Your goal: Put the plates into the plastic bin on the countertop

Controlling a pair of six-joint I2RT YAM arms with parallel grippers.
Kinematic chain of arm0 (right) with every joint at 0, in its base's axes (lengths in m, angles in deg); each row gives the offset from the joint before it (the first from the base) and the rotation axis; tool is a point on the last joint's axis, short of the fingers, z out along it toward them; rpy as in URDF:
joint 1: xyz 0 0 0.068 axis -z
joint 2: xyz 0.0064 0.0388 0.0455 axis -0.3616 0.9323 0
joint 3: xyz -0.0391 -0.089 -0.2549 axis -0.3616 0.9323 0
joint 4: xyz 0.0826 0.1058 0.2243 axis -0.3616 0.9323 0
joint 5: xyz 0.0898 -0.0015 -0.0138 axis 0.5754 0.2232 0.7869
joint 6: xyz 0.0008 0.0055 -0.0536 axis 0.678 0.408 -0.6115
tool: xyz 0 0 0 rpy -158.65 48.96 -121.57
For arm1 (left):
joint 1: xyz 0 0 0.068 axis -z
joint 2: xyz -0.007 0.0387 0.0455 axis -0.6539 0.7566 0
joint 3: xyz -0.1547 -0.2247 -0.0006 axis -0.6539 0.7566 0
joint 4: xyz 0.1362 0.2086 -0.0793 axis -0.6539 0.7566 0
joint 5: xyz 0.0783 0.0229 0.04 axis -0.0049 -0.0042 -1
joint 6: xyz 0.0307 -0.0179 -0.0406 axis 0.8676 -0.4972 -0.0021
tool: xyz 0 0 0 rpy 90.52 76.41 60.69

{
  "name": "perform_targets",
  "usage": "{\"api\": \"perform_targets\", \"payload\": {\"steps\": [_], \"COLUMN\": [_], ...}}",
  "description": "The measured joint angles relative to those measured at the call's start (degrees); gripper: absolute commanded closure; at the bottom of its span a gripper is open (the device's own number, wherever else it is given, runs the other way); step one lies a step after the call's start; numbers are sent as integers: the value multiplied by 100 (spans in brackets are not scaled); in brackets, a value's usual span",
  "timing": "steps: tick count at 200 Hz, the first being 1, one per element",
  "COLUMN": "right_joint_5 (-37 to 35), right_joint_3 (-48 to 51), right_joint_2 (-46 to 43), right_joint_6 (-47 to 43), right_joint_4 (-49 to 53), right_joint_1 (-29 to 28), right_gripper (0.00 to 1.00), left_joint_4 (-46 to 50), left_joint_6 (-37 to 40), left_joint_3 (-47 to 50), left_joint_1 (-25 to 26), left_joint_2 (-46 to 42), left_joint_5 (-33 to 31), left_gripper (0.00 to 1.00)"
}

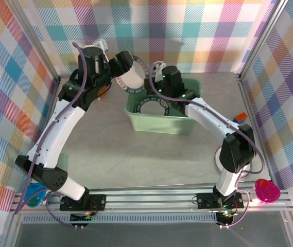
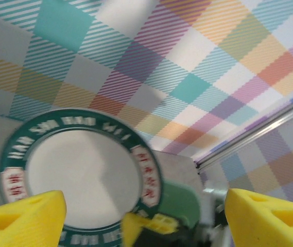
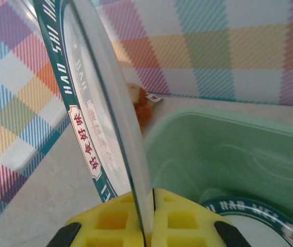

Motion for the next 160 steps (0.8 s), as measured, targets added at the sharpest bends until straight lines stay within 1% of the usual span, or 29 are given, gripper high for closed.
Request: {"api": "perform_targets", "payload": {"steps": [18,32,48,64,94,118,139,160], "right_joint_5": [262,612,979,1128,1408,1655,1867,2081], "right_joint_3": [-15,-177,-391,-542,-610,-621,-621,-621], "right_joint_2": [-192,-275,-299,-337,-431,-433,-431,-417], "right_joint_6": [326,538,684,726,741,739,710,697], "right_joint_4": [358,765,1191,1692,2529,2992,3193,3283], "right_joint_1": [439,841,1246,1545,1707,1725,1779,1871], "right_gripper": [100,100,100,100,100,100,100,100], "left_joint_4": [-133,-334,-531,-693,-1193,-1681,-2253,-2732], "left_joint_6": [155,201,240,284,284,293,319,393], "left_joint_3": [44,164,278,348,828,1108,1353,1572], "left_joint_1": [-339,-625,-929,-1185,-1497,-1589,-1598,-1598], "left_joint_2": [72,125,289,568,1088,1572,1910,2118], "left_joint_5": [422,754,1147,1552,2232,2566,2708,2702], "left_gripper": [18,18,20,22,22,23,23,23]}}
